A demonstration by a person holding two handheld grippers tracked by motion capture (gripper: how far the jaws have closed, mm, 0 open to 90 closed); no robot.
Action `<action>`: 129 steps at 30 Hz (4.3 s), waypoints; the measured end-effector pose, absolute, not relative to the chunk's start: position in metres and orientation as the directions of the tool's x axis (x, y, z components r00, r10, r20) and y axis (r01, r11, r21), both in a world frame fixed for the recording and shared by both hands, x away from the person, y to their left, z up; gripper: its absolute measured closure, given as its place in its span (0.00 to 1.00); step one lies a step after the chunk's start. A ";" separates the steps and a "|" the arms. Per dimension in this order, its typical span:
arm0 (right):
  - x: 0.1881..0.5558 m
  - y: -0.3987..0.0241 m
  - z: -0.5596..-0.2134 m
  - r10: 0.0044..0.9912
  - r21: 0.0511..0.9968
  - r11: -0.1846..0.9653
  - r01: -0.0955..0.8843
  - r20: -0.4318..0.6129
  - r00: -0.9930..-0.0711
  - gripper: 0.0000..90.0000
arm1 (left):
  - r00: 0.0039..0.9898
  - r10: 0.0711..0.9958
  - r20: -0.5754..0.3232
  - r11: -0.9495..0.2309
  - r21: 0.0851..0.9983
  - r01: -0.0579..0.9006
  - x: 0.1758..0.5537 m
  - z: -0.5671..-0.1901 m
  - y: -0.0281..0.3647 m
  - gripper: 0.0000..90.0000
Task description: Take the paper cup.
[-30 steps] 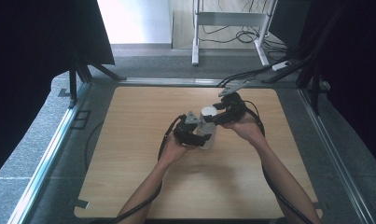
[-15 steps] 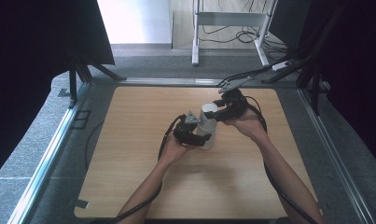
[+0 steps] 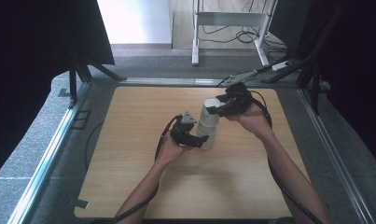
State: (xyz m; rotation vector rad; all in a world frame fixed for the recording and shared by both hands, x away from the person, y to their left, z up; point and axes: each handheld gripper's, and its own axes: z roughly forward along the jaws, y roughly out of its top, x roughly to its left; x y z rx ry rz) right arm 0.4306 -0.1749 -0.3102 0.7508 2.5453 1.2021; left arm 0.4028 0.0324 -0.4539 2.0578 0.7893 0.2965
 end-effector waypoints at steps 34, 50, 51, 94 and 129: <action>0.372 -0.210 -0.277 0.504 0.803 0.518 0.295 -0.007 -0.864 0.42 | 0.822 0.561 -0.102 -0.377 0.852 0.363 0.345 -0.447 0.050 0.00; 0.345 -0.198 -0.312 0.451 0.791 0.537 0.292 0.023 -0.892 0.42 | 0.860 0.505 -0.069 -0.415 0.855 0.312 0.316 -0.451 0.050 0.00; 0.343 -0.197 -0.319 0.445 0.790 0.539 0.292 0.028 -0.895 0.42 | 0.863 0.501 -0.067 -0.418 0.854 0.309 0.314 -0.452 0.049 0.00; 0.317 -0.170 -0.406 0.381 0.790 0.522 0.322 0.122 -0.916 0.42 | 0.875 0.480 -0.069 -0.460 0.829 0.318 0.288 -0.493 0.045 0.06; 0.317 -0.173 -0.411 0.305 0.759 0.601 0.250 0.071 -0.950 0.22 | 0.899 0.433 0.064 -0.624 0.741 0.248 0.287 -0.482 0.050 0.47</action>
